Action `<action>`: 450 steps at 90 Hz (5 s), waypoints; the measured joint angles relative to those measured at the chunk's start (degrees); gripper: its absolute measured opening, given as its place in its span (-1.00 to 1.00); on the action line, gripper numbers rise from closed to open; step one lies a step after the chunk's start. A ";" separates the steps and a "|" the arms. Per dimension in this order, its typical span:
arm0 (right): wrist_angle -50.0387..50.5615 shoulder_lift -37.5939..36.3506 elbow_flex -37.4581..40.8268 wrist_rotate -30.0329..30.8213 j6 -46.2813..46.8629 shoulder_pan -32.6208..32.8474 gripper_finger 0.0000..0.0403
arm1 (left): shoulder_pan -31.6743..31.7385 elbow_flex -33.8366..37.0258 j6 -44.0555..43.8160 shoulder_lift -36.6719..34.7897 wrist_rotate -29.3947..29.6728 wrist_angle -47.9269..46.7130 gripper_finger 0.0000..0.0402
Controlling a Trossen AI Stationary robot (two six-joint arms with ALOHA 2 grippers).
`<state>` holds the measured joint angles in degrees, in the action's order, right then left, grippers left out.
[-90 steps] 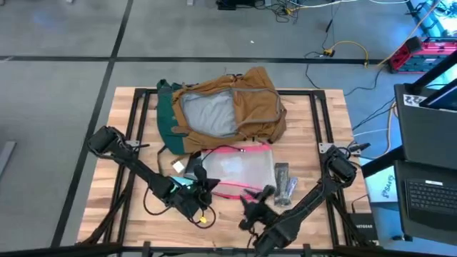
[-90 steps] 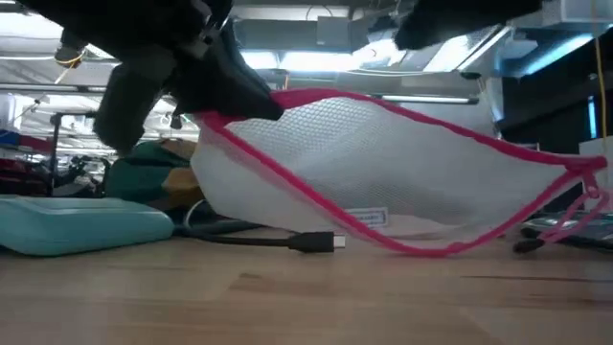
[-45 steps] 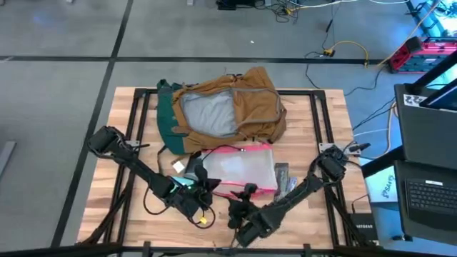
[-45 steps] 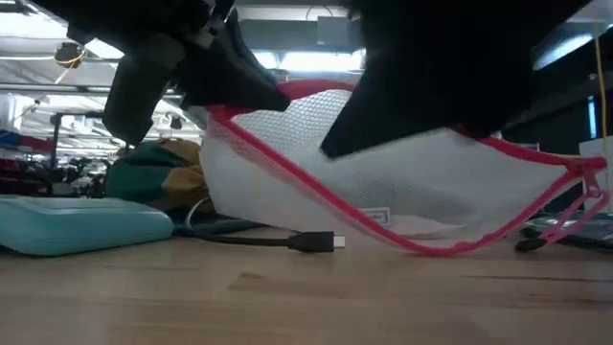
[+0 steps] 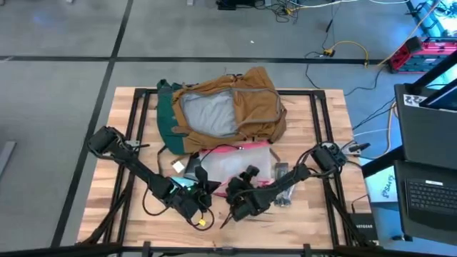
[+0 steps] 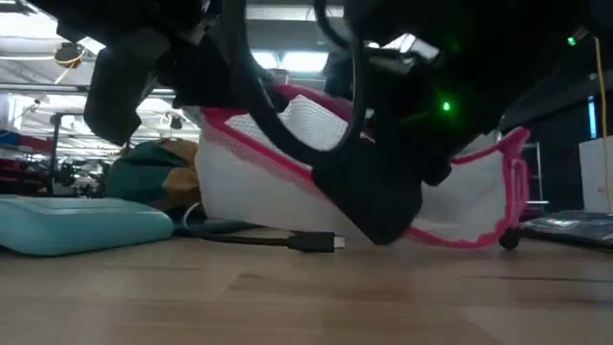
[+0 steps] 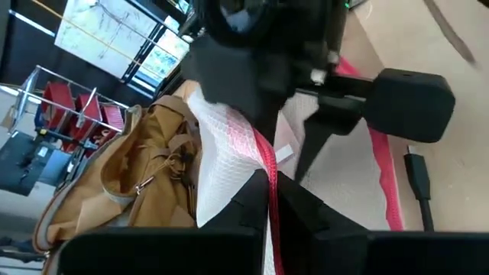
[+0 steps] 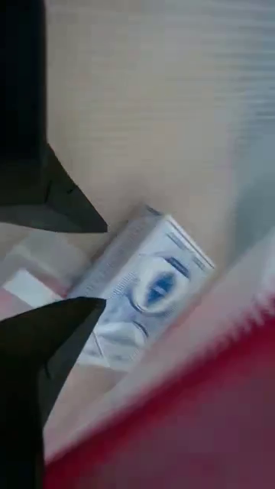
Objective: Unpack backpack
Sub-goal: Remove the pink earphones from the pink zipper pouch
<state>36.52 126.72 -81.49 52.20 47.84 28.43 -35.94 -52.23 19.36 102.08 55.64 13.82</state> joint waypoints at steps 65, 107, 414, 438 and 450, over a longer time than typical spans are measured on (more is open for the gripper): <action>-7.40 1.33 -0.12 -0.35 -22.50 -2.71 0.27 | -0.42 0.00 0.51 0.00 -3.90 0.00 -1.00; -10.08 2.19 -0.14 -3.49 -22.59 -5.91 0.19 | -0.48 0.04 1.49 -0.02 -6.15 -0.50 -1.00; 10.66 4.58 -9.69 -5.98 -13.23 -3.54 -0.99 | -2.23 0.15 3.04 0.02 -11.83 -1.18 -1.00; 15.98 4.92 -13.48 -5.25 -13.22 0.38 -1.00 | -1.90 0.15 2.61 0.02 -11.87 -1.18 -1.00; 20.19 4.87 -16.78 -4.28 -10.60 2.89 -1.00 | -1.81 0.15 2.27 0.02 -11.85 -1.45 -1.00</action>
<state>56.71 131.59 -98.27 47.91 37.25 31.32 -37.76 -52.07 21.63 102.10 43.79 12.38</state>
